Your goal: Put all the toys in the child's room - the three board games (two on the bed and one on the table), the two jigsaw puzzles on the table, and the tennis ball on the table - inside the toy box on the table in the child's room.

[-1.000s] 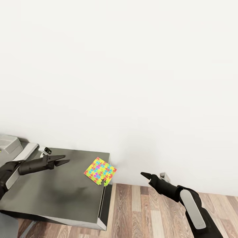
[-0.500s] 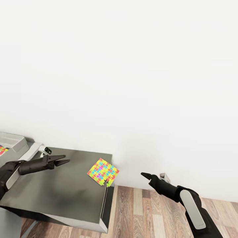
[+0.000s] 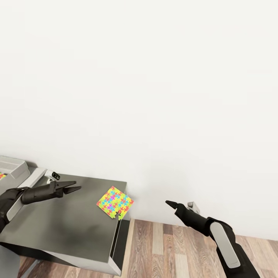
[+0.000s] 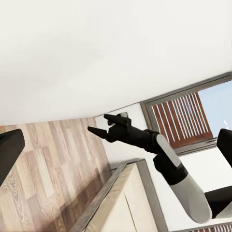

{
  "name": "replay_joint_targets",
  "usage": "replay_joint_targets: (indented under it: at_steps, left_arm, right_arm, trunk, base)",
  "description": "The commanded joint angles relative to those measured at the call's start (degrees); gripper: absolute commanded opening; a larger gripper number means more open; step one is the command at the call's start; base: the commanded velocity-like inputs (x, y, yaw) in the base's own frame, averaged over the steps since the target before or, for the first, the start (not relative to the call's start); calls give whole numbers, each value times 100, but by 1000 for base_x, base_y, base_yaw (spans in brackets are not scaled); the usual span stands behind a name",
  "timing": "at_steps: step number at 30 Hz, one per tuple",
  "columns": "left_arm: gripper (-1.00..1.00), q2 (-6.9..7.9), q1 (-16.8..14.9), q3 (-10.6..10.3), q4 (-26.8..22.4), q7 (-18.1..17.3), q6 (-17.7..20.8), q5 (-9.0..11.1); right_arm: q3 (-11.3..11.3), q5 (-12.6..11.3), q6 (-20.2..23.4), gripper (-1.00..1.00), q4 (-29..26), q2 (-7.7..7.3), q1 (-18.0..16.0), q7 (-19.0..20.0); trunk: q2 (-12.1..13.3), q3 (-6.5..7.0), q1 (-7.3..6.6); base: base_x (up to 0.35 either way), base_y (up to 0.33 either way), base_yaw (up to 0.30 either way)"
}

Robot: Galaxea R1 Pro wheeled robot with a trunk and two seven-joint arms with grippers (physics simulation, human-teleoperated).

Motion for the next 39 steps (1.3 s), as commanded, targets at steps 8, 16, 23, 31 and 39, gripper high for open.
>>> replay_joint_targets:
  at_steps: [8,16,23,31,39]
  left_arm:
    - [100,21,-7,-29,3,-23,60,18]
    - [100,29,-7,-30,3,-23,60,16]
    - [100,29,-7,-29,3,-23,60,16]
    - [100,36,-7,-29,3,-23,60,9]
    - [100,34,-7,-29,3,-23,60,12]
  right_arm:
    - [-21,17,7,100,253,1,-6,36]
    - [-12,14,3,100,285,1,-5,43]
    - [-15,20,3,100,287,1,-6,45]
    - [-12,22,3,100,288,1,-6,45]
    - [-12,22,-51,100,289,1,-6,45]
  trunk:
    - [-11,13,3]
    - [-11,82,3]
    - [-11,148,3]
    - [-11,224,3]
    - [-11,299,3]
  base:
    - [0,-7,0]
    - [-51,0,0]
    - [-39,0,0]
    - [-3,0,0]
    - [0,0,0]
